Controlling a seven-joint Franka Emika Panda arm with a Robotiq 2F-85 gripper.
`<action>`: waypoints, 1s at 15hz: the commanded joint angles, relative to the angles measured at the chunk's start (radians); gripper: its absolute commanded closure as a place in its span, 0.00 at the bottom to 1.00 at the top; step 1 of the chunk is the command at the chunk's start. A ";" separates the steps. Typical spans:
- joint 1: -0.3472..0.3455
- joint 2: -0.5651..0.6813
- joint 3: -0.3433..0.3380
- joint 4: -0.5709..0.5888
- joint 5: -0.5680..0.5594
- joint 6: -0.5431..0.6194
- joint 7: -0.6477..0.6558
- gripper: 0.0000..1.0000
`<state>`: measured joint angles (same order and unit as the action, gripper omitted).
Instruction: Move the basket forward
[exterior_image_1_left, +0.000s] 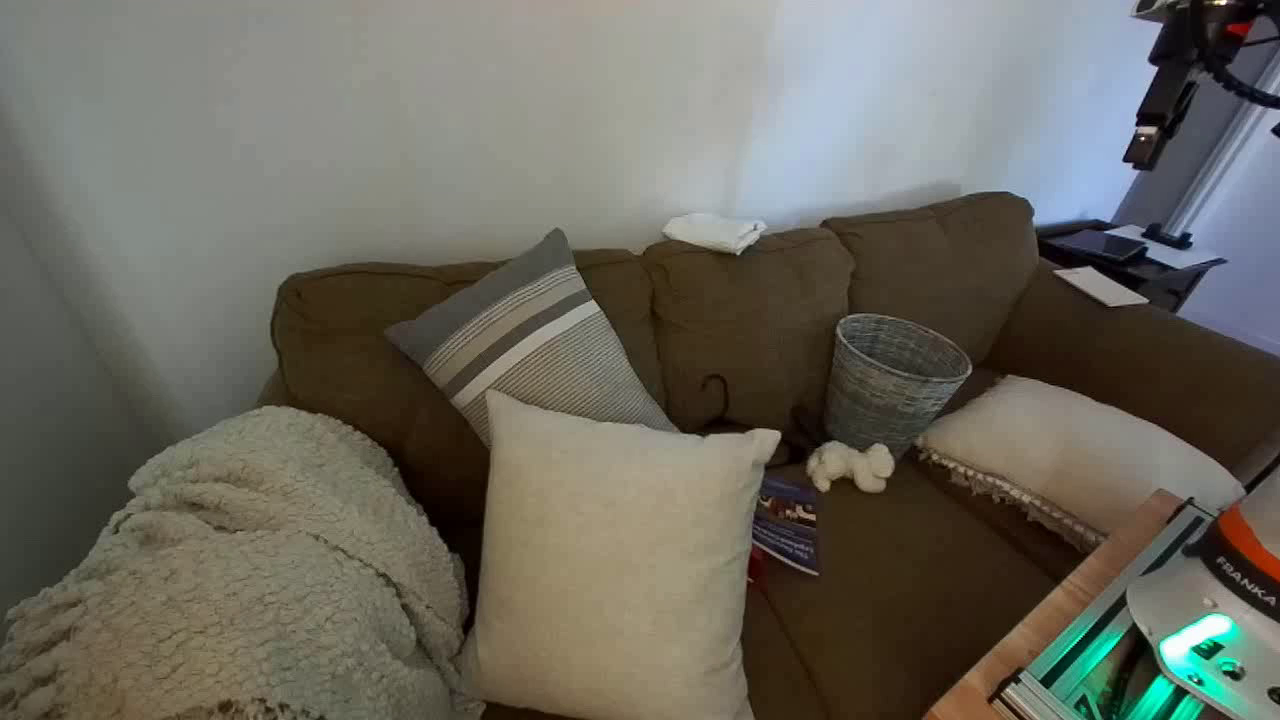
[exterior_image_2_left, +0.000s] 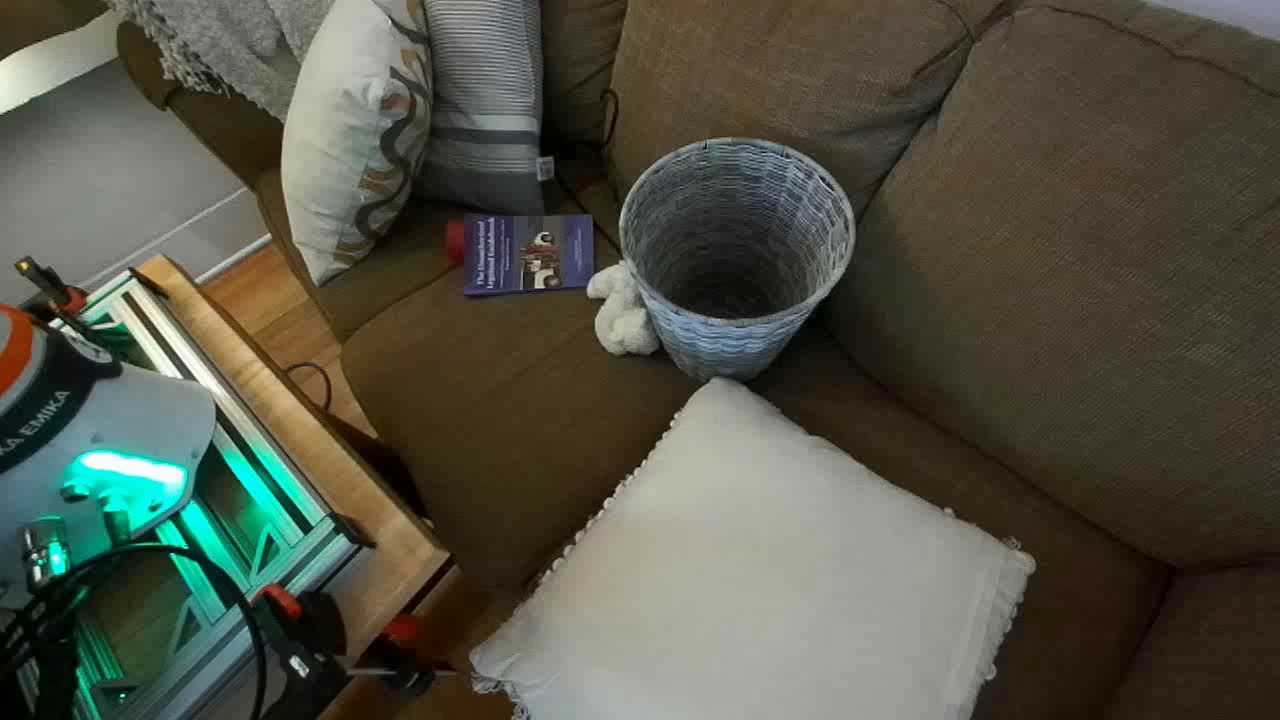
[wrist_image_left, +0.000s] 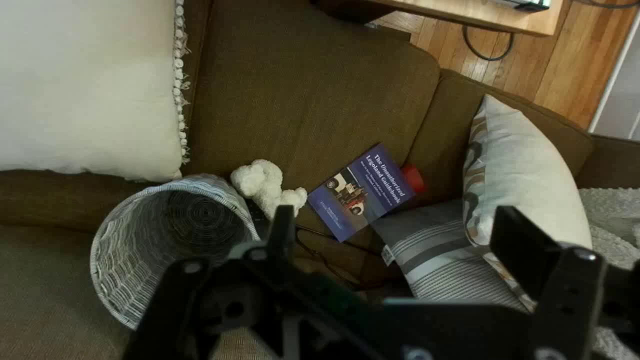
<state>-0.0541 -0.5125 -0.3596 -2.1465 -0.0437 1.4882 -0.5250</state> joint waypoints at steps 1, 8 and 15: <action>-0.021 0.005 0.015 0.003 0.007 -0.003 -0.008 0.00; -0.061 0.060 0.009 0.027 0.029 0.109 0.114 0.00; -0.183 0.327 -0.084 0.106 0.071 0.386 0.225 0.00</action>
<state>-0.1948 -0.3298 -0.4141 -2.1033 -0.0227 1.8122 -0.3494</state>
